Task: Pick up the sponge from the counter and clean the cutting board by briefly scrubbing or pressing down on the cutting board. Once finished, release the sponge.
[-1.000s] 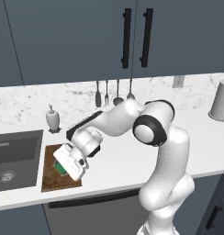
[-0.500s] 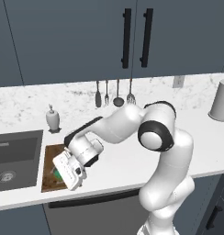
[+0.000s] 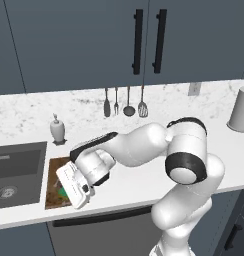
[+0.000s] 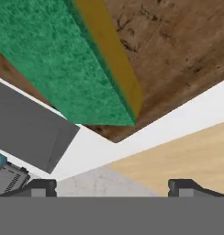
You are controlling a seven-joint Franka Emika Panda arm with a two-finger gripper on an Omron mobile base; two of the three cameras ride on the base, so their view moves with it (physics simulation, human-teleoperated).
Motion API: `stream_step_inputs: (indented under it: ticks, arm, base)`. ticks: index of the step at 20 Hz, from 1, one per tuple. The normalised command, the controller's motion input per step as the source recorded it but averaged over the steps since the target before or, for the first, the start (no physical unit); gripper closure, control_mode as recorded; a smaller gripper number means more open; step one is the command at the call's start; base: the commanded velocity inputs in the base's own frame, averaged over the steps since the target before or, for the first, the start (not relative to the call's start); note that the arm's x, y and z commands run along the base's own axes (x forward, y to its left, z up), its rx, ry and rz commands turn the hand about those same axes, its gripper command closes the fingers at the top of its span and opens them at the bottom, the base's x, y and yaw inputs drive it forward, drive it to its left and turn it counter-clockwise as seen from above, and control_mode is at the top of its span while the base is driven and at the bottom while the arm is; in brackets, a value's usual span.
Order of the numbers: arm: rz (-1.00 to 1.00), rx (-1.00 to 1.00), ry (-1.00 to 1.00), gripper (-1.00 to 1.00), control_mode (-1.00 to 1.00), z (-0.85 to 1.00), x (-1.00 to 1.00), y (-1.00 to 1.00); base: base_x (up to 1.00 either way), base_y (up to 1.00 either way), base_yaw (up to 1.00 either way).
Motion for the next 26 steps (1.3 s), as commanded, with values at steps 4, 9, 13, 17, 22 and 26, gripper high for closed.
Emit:
stream_step_inputs:
  ticks: [4, 9, 13, 17, 22, 26]
  arm:
    - [0.01, 0.0, -0.14, -1.0, -1.0, 0.39, -0.07, -0.02]
    - [0.03, 0.0, -0.26, -1.0, -1.0, 0.69, -0.52, -0.01]
    - [0.02, 0.0, -0.36, -1.0, -1.0, 0.93, -0.51, -0.38]
    - [0.03, 0.01, -0.32, -1.0, -1.0, 0.81, -0.33, -0.97]
    - [0.02, 0.1, -0.24, -1.0, -1.0, 0.86, -0.29, -1.0]
    - [0.0, 0.18, -0.18, -1.0, -1.0, 0.95, -0.33, -0.99]
  base:
    - [0.0, 0.0, 0.0]
    - [0.0, 0.0, 0.0]
    - [0.0, 0.0, 0.0]
    - [0.0, 0.0, 0.0]
    - [0.0, 0.0, 0.0]
    - [0.0, 0.0, 0.0]
